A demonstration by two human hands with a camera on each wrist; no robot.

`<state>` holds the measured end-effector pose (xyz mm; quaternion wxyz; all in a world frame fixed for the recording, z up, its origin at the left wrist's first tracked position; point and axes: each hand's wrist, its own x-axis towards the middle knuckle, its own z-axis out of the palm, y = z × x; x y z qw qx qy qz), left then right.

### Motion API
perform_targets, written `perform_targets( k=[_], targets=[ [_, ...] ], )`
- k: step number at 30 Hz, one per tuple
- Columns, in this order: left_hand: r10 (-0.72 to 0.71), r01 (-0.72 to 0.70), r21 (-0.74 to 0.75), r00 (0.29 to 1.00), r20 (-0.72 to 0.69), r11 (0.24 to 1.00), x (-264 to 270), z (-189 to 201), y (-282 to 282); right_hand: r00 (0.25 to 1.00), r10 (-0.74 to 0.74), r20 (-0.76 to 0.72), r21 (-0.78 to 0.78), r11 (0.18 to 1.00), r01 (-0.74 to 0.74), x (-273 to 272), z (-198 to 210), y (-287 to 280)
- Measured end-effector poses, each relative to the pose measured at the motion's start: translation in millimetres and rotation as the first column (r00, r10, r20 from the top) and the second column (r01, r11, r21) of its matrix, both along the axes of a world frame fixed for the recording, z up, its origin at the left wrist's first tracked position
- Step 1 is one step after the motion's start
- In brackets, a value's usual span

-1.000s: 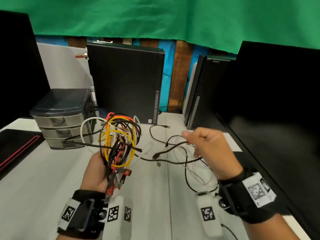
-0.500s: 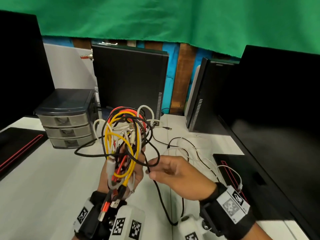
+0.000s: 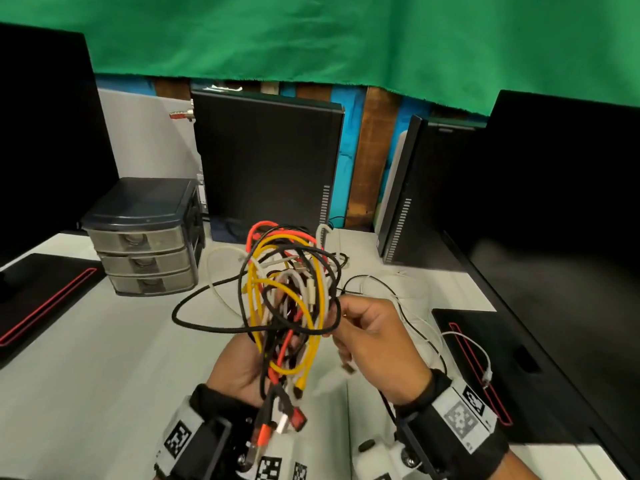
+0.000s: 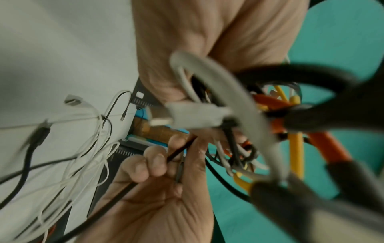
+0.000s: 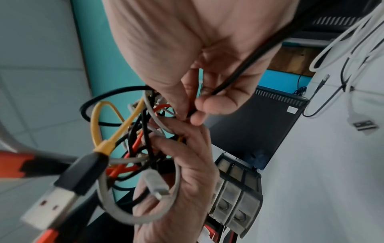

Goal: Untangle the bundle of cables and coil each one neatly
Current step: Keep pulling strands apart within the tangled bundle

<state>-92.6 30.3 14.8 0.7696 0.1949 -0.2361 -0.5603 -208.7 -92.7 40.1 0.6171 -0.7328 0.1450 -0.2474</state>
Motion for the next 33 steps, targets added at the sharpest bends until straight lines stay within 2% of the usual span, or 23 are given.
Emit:
perform_targets(
  k=[1,3,5,7,9,11,13,14,16,17,19,22,23,24,25,28,30,31,32,33],
  targets=[
    [0.013,-0.008,0.101,0.999,-0.05,0.995,0.1,5.1,-3.2,1.0,-0.014,-0.003,0.006,1.0,0.014,0.2,-3.1,-1.4],
    [0.155,-0.147,0.147,0.987,-0.046,0.978,-4.0,13.5,-3.6,0.999,-0.03,-0.021,0.028,0.999,0.03,0.6,-7.1,-3.5],
    [0.261,-0.261,0.139,0.965,0.018,0.955,-11.4,25.0,-4.4,0.999,0.002,-0.046,0.048,0.999,0.0,-0.2,-4.4,-10.0],
    [0.41,-0.422,0.147,0.906,0.108,0.894,-11.5,21.7,-9.2,0.998,-0.008,-0.064,0.006,1.0,0.008,-2.4,3.2,-17.8],
    [0.503,-0.519,0.165,0.854,0.134,0.839,-7.1,16.0,-11.3,0.987,-0.155,-0.035,-0.064,0.986,0.152,-7.4,16.3,-24.0],
    [0.544,-0.578,0.162,0.813,0.208,0.8,-5.5,15.8,-11.0,0.948,-0.303,0.092,-0.106,0.944,0.312,-17.4,37.1,-24.3],
    [0.579,-0.636,0.192,0.765,0.282,0.747,-3.1,14.1,-11.7,0.956,-0.236,0.172,-0.198,0.943,0.269,-28.7,57.8,-17.3],
    [0.584,-0.65,0.21,0.753,0.304,0.73,-2.6,12.4,-12.6,0.98,-0.156,0.121,-0.293,0.938,0.185,-33.1,64.2,-12.3],
    [0.586,-0.663,0.214,0.74,0.329,0.717,-4.3,12.2,-14.4,0.995,-0.064,-0.081,-0.452,0.892,0.02,-35.6,62.6,-5.7],
    [0.58,-0.66,0.216,0.742,0.335,0.719,-5.6,11.6,-15.4,0.989,-0.069,-0.131,-0.502,0.865,-0.006,-34.4,57.7,-4.5],
    [0.578,-0.658,0.22,0.745,0.334,0.721,-10.4,12.9,-17.3,0.984,-0.129,-0.121,-0.608,0.793,0.029,-30.3,44.9,-5.1],
    [0.576,-0.665,0.238,0.739,0.35,0.708,-13.8,9.4,-20.3,0.977,-0.189,-0.104,-0.77,0.637,0.041,-25.7,33.5,-6.2],
    [0.58,-0.673,0.241,0.731,0.36,0.699,-14.5,8.1,-21.3,0.978,-0.192,-0.086,-0.784,0.618,0.053,-25.5,32.9,-7.0],
    [0.585,-0.683,0.244,0.722,0.37,0.689,-14.4,6.3,-22.2,0.982,-0.182,-0.047,-0.76,0.644,0.082,-25.9,34.6,-8.4],
    [0.588,-0.689,0.248,0.716,0.377,0.681,-14.4,5.6,-23.2,0.984,-0.175,0.012,-0.686,0.715,0.135,-27.2,39.3,-10.4],
    [0.595,-0.695,0.255,0.712,0.373,0.673,-8.0,2.1,-22.2,0.949,-0.207,0.237,-0.255,0.93,0.266,-34.7,59.9,-25.5],
    [0.601,-0.692,0.257,0.718,0.352,0.675,-0.2,-0.9,-19.9,0.926,-0.216,0.309,0.059,0.976,0.208,-42.4,71.0,-38.6],
    [0.61,-0.696,0.261,0.714,0.344,0.669,4.4,-2.4,-18.4,0.926,-0.206,0.317,0.135,0.976,0.171,-46.6,73.7,-45.6],
    [0.62,-0.704,0.267,0.708,0.338,0.658,8.8,-3.5,-16.6,0.941,-0.162,0.296,0.152,0.981,0.121,-50.3,74.2,-52.4],
    [0.631,-0.714,0.274,0.699,0.338,0.644,13.4,-5.0,-14.5,0.965,-0.11,0.239,0.106,0.991,0.087,-53.3,73.8,-57.9]
  ],
)
